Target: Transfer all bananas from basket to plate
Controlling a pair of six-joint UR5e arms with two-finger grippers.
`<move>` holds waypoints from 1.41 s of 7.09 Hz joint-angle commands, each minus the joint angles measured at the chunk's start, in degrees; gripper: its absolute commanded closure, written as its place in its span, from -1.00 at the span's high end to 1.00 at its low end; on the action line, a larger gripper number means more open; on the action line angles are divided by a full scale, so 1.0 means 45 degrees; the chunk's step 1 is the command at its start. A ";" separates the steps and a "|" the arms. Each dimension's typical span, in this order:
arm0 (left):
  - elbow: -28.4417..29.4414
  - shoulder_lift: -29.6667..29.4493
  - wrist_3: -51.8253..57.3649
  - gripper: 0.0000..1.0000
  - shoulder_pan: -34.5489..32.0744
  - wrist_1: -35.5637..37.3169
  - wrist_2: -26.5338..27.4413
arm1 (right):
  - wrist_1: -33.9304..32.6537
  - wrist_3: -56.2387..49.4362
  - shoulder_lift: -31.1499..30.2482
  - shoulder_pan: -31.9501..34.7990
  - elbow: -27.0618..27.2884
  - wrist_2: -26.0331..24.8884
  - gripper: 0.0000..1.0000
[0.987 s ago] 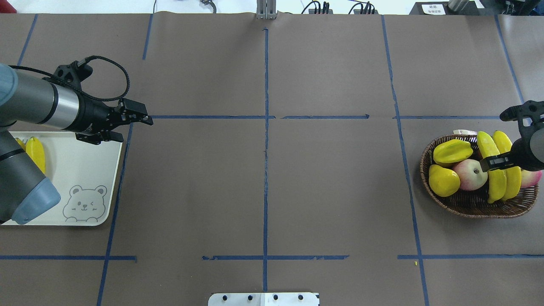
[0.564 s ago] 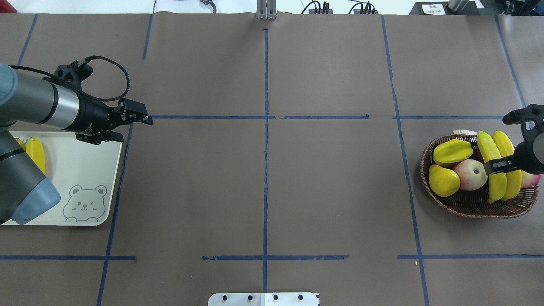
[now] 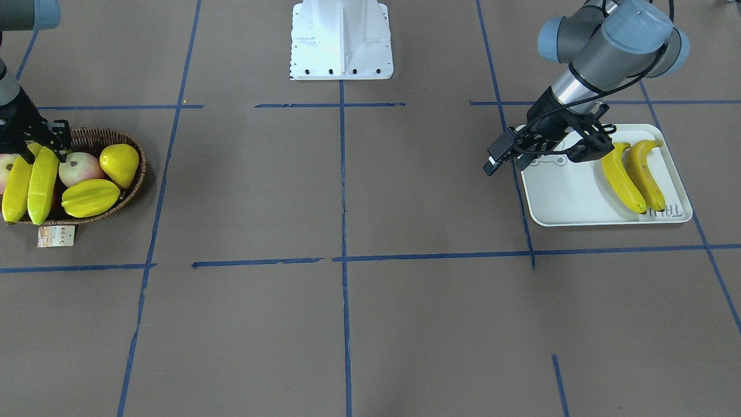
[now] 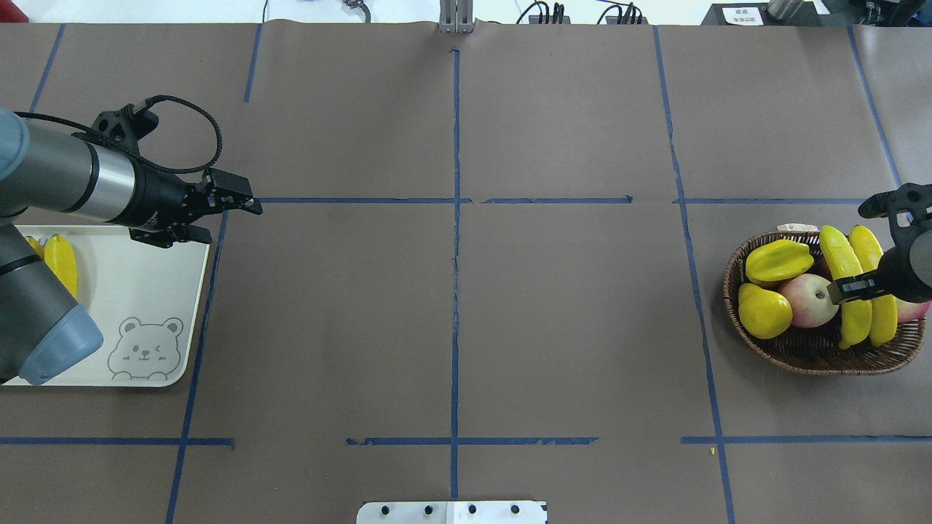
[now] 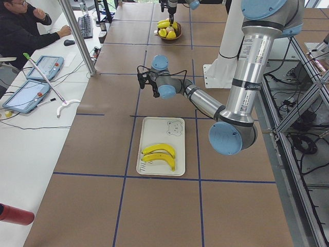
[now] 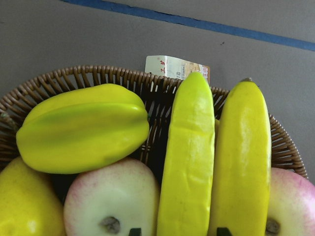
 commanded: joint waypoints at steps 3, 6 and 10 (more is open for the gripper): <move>0.0038 0.0008 0.0000 0.99 0.0000 0.0000 -0.0006 | -0.0018 0.0000 0.0050 -0.0098 -0.0016 -0.0009 -0.13; 0.0038 0.0008 0.0000 0.99 0.0000 0.0000 -0.0006 | -0.0017 -0.0058 -0.0008 -0.0001 0.0333 0.0243 -0.95; 0.0038 0.0008 0.0000 0.99 0.0000 0.0000 -0.0006 | -0.2202 -0.2516 0.0166 0.2608 0.2149 0.3318 -0.98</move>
